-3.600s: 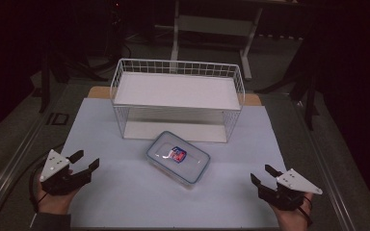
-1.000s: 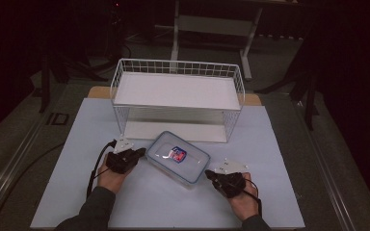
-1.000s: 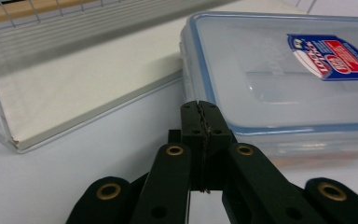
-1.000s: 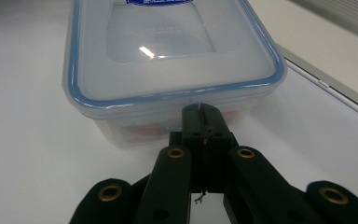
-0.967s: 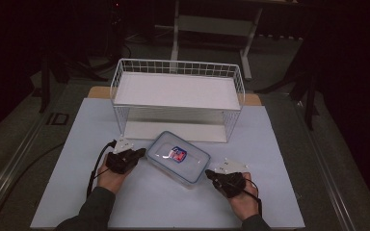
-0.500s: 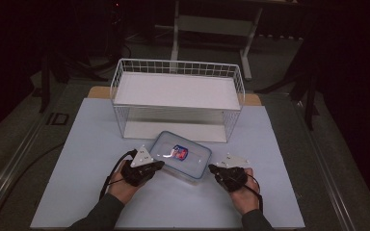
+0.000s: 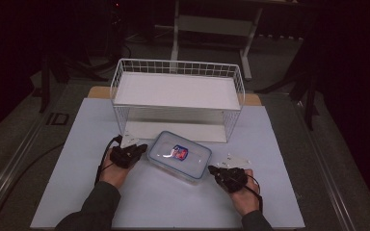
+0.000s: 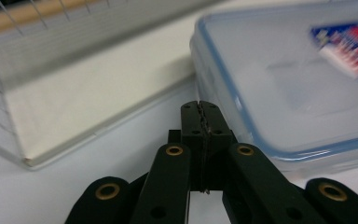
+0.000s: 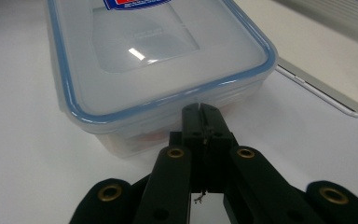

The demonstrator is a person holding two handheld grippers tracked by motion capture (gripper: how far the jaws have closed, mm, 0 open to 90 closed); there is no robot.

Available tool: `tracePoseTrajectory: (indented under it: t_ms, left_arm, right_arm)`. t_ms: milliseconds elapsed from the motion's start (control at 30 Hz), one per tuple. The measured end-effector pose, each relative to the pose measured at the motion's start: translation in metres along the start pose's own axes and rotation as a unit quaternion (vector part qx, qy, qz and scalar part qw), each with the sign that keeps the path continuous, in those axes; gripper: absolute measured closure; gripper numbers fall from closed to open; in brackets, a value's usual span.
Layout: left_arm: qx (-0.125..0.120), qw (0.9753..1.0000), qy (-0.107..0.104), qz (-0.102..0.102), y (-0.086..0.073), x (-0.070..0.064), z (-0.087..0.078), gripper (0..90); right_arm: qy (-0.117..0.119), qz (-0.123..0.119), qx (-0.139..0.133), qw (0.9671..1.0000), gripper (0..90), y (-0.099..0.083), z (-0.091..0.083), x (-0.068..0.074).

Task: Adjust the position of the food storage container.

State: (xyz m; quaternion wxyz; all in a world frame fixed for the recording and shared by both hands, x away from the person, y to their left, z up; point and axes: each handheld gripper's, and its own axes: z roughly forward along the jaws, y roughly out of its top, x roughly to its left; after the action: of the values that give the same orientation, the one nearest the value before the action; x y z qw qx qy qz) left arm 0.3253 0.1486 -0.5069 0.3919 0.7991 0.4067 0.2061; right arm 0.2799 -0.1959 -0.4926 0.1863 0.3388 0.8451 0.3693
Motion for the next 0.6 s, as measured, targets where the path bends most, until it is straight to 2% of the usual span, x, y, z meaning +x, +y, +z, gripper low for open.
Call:
tracePoseTrajectory:
  t_ms: [33,100,233,333,467,600]
  left_arm:
    - [0.001,1.0,0.003,0.001,0.0,-0.001,0.0,89.8]
    - [-0.01,0.9998,-0.013,-0.011,0.001,0.0,-0.004,89.8]
    - [0.002,1.0,-0.007,0.006,0.002,-0.008,-0.01,90.0]
    - [0.001,0.9999,-0.008,0.008,0.0,-0.016,-0.014,90.0]
    - [0.0,0.9998,-0.019,0.008,-0.007,-0.027,-0.024,90.0]
    - [0.015,0.9995,-0.027,0.012,-0.007,-0.032,-0.033,90.0]
  right_arm:
    - [0.0,0.0,0.001,1.0,89.8,0.0,0.0,0.0]
    - [0.001,0.001,0.001,1.0,89.8,0.0,0.0,-0.001]
    - [-0.006,0.005,0.003,1.0,90.0,0.001,0.001,-0.005]
    - [-0.014,0.011,0.005,0.9998,90.0,0.002,0.002,-0.009]
    - [-0.021,0.026,0.005,0.9994,90.0,0.003,0.005,-0.018]
    - [-0.031,0.036,0.006,0.9988,90.0,0.007,0.011,-0.022]
